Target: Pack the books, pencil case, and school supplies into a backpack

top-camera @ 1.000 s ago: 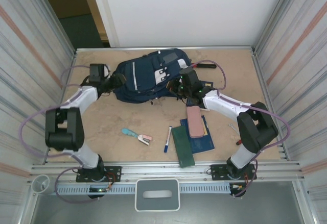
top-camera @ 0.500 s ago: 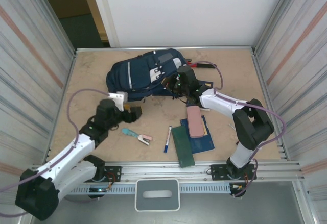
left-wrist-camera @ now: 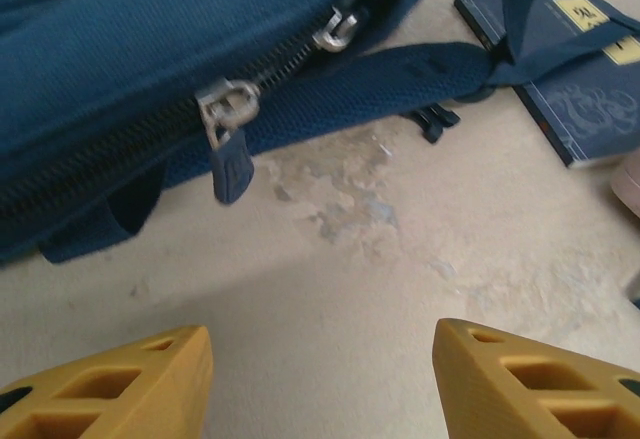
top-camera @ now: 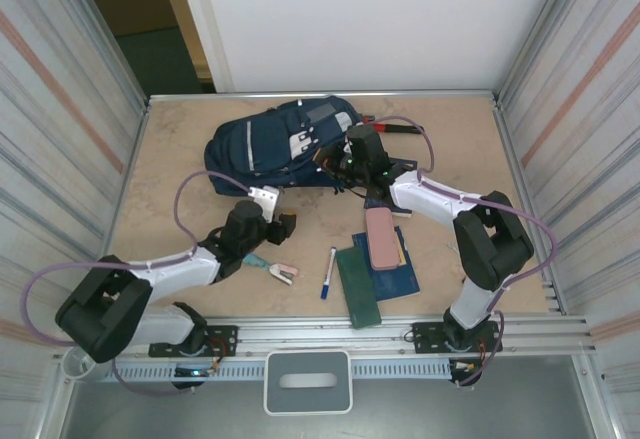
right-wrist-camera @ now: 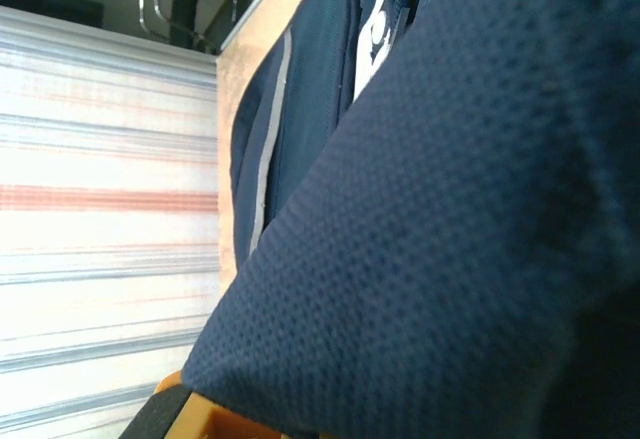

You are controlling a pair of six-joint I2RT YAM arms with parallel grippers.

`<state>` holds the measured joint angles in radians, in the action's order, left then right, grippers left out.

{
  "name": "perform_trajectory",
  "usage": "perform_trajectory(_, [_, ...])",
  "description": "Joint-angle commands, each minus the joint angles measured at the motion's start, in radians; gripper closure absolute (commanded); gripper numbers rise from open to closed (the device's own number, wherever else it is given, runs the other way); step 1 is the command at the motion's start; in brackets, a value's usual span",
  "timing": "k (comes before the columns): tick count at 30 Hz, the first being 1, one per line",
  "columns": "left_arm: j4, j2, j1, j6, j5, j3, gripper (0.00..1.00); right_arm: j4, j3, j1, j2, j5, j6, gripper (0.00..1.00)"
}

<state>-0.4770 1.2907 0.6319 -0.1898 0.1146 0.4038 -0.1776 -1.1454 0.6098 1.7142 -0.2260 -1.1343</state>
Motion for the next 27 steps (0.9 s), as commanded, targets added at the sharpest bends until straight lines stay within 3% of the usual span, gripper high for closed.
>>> perform_trajectory(1, [-0.102, 0.029, -0.037, 0.029, 0.041, 0.024, 0.41, -0.083, -0.035, 0.002, -0.008, -0.071, -0.019, 1.00])
perform_trajectory(15, [-0.131, 0.111, -0.095, -0.005, -0.061, 0.103, 0.51, -0.083, -0.018, 0.000, -0.012, -0.071, -0.010, 1.00])
perform_trajectory(27, [-0.153, 0.098, -0.097, -0.033, -0.124, 0.112, 0.82, -0.046, 0.008, -0.015, -0.008, -0.039, 0.030, 1.00])
